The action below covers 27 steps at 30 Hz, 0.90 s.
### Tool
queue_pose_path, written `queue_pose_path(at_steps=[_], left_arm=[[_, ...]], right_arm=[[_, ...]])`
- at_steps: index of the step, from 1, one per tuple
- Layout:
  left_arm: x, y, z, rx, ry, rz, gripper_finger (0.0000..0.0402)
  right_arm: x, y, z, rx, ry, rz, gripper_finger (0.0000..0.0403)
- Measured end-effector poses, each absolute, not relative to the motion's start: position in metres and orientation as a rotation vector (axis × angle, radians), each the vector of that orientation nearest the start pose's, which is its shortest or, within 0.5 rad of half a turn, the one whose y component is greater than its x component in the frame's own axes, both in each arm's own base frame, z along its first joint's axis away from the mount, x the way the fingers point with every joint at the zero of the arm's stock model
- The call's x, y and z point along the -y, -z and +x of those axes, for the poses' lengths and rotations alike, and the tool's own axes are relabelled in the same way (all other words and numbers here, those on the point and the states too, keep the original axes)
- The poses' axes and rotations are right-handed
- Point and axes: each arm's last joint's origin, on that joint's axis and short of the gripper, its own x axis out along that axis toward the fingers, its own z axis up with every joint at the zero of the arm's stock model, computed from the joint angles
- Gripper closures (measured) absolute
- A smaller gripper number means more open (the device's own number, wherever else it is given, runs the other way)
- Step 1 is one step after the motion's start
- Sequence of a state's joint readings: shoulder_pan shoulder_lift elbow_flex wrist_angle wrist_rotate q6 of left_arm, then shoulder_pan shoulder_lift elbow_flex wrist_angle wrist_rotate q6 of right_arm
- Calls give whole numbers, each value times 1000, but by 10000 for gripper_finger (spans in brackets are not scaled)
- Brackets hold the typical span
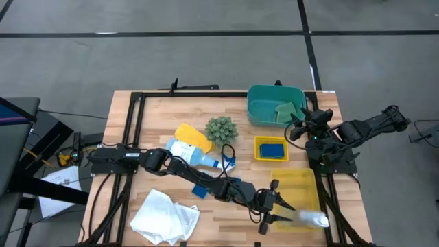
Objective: Pick & Place Kitchen Items
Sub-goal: Put the transparent bottle into the bottom yellow bin, then put the white bottle into the bottom yellow bin
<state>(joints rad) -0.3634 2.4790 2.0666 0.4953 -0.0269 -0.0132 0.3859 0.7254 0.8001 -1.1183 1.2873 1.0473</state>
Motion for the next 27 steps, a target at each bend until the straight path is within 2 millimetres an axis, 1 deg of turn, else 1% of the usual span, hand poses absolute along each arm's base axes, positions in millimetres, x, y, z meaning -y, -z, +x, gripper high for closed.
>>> queue_pose_path(at_steps=[9,13,17,20,24,27], left_arm=[[203,-231,536,85,336,-30,249],[201,-228,537,55,332,-17,249],[198,-220,537,-30,268,51,248],[198,-219,535,-102,230,104,248],[196,-228,527,-205,215,155,247],[194,-237,517,-322,211,194,247]], right_arm=[[-12,-291,103,-217,1034,145,175],[-12,-291,103,-226,1028,151,175],[-13,-290,104,-248,1011,166,175],[-13,-290,104,-257,1006,168,175],[-13,-289,104,-259,1004,170,175],[-13,-289,104,-271,995,179,175]])
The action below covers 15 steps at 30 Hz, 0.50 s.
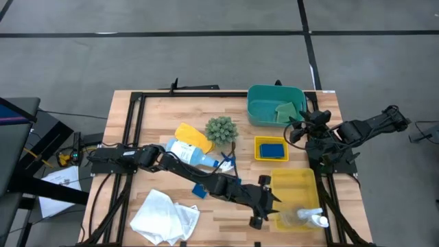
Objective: Pick & Place Kitchen Items
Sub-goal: Put the white bottle into the bottom yellow bin
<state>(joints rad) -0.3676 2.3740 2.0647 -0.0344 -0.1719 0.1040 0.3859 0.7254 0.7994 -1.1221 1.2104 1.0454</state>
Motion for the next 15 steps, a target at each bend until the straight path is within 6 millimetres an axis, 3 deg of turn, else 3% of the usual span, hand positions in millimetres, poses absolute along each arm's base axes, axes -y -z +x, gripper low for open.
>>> queue_pose_path(at_steps=[4,8,15], left_arm=[[187,-245,498,-458,163,251,247],[174,-236,466,-504,105,273,247],[132,-236,368,-346,-71,171,247]], right_arm=[[-14,-288,104,-297,975,199,175],[-14,-288,104,-299,969,224,175],[-15,-285,105,-325,949,248,175]])
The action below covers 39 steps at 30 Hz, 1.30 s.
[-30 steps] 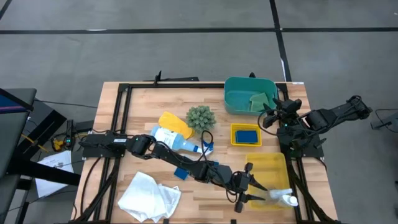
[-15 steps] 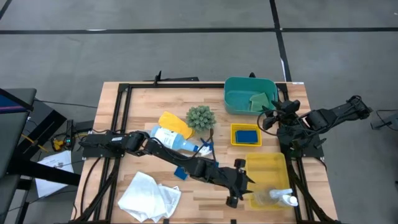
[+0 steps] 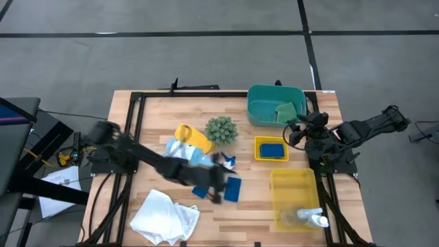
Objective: Pick & Place Kitchen Items
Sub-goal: Put the white bottle into the bottom yellow bin
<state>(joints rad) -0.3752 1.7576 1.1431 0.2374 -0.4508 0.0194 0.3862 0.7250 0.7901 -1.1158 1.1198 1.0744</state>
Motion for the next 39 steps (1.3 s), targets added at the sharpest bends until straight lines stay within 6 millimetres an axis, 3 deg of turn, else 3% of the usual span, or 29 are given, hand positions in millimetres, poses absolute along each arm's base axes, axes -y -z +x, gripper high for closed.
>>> queue_pose_path(at_steps=[9,15,18,26,39], left_arm=[[77,-258,236,-11,-166,45,247],[56,-285,182,177,-177,46,247],[52,-291,172,213,-175,100,247],[51,-293,172,224,-212,218,247],[39,-301,171,241,-403,380,247]], right_arm=[[-18,-279,109,-379,900,320,175],[-28,-274,122,-438,845,330,175],[-36,-270,128,-457,812,310,175],[-45,-271,128,-462,758,276,175],[-28,-293,114,-269,873,124,175]])
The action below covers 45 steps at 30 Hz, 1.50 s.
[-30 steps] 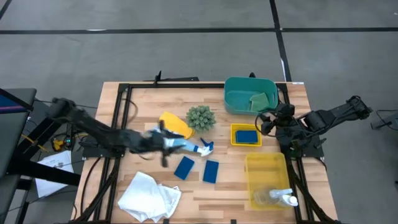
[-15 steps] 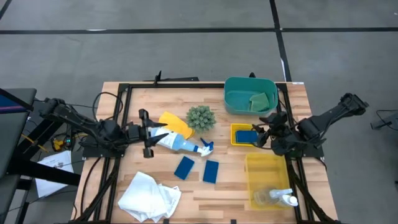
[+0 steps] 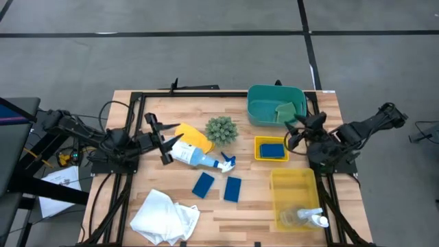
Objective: Pick & Place Kitchen Items
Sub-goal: Put the white bottle into the bottom yellow bin
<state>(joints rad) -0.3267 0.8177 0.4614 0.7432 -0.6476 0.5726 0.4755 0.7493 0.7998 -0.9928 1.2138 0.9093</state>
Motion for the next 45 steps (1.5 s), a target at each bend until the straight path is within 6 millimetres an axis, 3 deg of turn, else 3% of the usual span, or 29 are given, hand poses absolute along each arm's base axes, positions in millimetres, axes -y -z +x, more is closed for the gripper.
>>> queue_pose_path(at_steps=[6,20,45], left_arm=[[25,-305,172,257,-490,422,247],[2,-307,175,278,-513,505,247],[1,-302,180,245,-506,522,247]], right_arm=[[-22,-306,112,-217,876,89,175],[-24,-324,118,-175,826,-6,175],[-25,-325,119,-192,818,-57,167]])
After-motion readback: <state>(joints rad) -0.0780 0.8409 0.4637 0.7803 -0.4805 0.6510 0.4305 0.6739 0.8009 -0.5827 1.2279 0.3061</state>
